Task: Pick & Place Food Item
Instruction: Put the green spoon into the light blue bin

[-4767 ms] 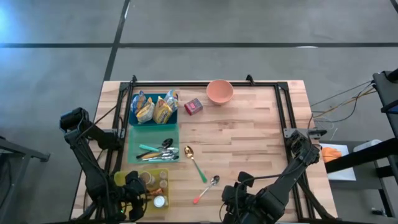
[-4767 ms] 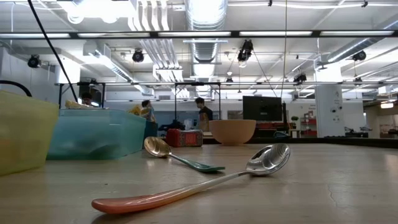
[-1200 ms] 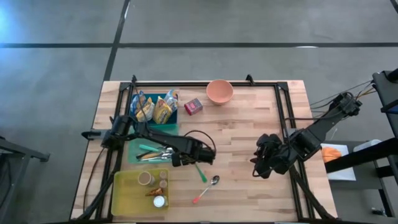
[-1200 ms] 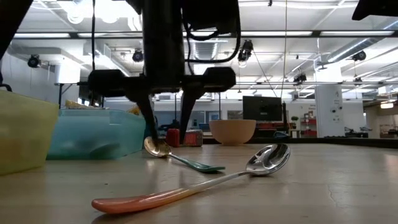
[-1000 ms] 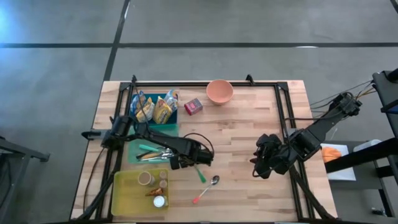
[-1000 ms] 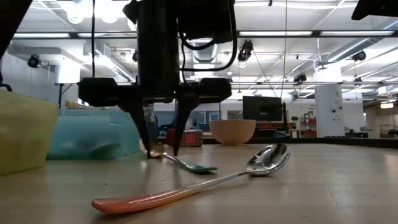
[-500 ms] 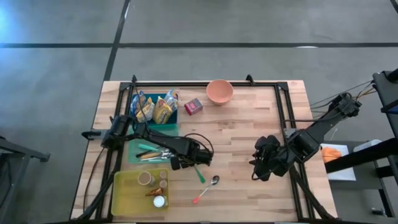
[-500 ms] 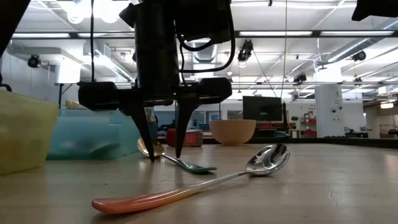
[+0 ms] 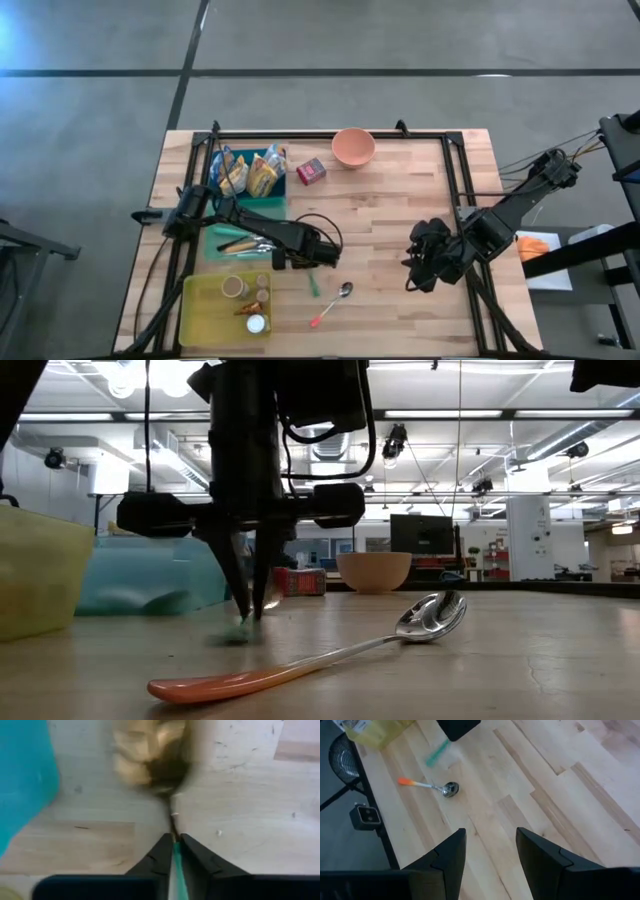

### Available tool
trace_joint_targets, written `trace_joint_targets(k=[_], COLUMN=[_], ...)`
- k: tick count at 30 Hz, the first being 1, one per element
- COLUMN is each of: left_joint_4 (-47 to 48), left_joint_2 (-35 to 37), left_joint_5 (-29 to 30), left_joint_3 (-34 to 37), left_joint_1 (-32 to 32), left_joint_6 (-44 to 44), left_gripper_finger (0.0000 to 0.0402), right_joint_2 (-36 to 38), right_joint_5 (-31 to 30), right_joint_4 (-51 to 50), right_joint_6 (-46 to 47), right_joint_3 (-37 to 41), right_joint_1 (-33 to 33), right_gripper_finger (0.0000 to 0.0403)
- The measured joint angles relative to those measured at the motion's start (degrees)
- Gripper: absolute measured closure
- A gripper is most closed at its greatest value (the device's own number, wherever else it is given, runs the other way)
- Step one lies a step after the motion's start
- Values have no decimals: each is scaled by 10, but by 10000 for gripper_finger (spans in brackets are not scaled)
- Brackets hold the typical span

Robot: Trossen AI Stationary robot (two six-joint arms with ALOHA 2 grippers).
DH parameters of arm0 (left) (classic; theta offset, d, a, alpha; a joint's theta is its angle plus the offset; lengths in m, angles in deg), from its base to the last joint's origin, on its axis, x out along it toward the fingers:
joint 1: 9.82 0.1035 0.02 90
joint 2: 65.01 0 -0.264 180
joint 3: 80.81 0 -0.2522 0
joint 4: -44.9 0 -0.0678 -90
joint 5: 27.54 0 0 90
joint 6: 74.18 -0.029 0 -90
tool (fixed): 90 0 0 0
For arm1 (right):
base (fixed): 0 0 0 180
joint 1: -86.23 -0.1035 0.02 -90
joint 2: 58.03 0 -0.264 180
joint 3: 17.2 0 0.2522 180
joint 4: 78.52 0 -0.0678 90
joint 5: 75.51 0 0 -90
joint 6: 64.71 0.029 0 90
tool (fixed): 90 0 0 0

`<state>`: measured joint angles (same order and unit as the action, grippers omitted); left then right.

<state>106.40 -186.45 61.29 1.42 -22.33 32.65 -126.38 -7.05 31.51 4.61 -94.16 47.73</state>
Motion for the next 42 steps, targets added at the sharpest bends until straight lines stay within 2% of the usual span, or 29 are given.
trace_joint_targets(k=[2, 4, 12, 19, 28, 33, 38, 42], left_joint_4=[-1, -3, -14, -46, -31, 46, 197, 320], left_joint_2=[0, 0, 4, 4, 4, 15, 46, 75], left_joint_5=[-1, -4, -4, 23, 47, 46, 65, 82], left_joint_3=[0, 0, -5, -38, -101, -154, -238, -278], left_joint_1=[0, -1, -7, -10, -8, -8, -8, -8], left_joint_6=[-23, -36, -56, -123, -207, -278, -379, -435], left_gripper_finger=[383, 391, 395, 397, 398, 398, 398, 398], right_joint_2=[0, 0, 0, 0, 0, 0, 0, 0], right_joint_5=[8, 10, 10, 10, 10, 10, 6, 6], right_joint_4=[0, 0, -1, -1, -1, -2, -3, -3], right_joint_6=[-6, -7, -13, -19, -18, -16, -14, -13], right_joint_3=[0, 0, 0, 0, 0, 0, 1, 3], right_joint_1=[0, -2, -4, -4, -4, -10, -16, -19], right_gripper_finger=[233, 233, 233, 233, 233, 233, 233, 233])
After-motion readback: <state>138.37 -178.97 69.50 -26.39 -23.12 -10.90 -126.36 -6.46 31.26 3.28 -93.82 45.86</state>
